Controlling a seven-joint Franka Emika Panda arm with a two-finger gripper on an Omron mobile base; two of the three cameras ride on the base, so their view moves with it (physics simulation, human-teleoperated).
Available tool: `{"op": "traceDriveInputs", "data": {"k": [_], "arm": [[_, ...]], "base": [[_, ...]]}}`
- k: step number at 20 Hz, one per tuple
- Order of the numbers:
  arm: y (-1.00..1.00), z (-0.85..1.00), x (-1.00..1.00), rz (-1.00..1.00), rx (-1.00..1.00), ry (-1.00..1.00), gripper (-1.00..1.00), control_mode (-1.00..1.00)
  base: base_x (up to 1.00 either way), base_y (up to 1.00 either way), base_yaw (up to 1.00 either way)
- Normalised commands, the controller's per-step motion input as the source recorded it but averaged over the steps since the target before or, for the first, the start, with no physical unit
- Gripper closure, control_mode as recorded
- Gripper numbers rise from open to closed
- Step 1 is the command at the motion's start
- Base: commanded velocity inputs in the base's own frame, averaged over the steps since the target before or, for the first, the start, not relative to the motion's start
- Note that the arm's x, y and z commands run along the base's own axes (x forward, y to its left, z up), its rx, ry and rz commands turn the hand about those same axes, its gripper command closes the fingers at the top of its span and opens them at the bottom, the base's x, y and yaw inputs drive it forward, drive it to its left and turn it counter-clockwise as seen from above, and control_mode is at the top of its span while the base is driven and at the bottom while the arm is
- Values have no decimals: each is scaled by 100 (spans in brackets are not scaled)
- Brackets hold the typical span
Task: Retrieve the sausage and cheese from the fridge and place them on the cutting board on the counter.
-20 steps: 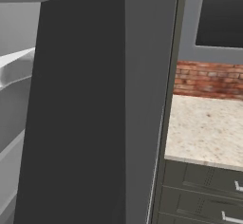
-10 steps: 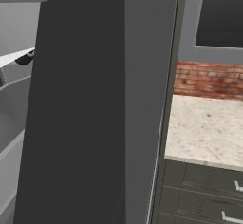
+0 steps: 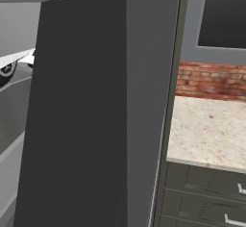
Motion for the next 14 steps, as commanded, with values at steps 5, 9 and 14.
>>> {"op": "traceDriveInputs", "data": {"k": [5, 9, 14], "arm": [[-1, -3, -55, 0, 0, 0, 100, -100], [0, -21, -35, 0, 1, 1, 100, -100], [-1, -13, -1, 0, 2, 3, 100, -100]], "base": [[0, 0, 0], [0, 0, 0], [0, 0, 0]]}}
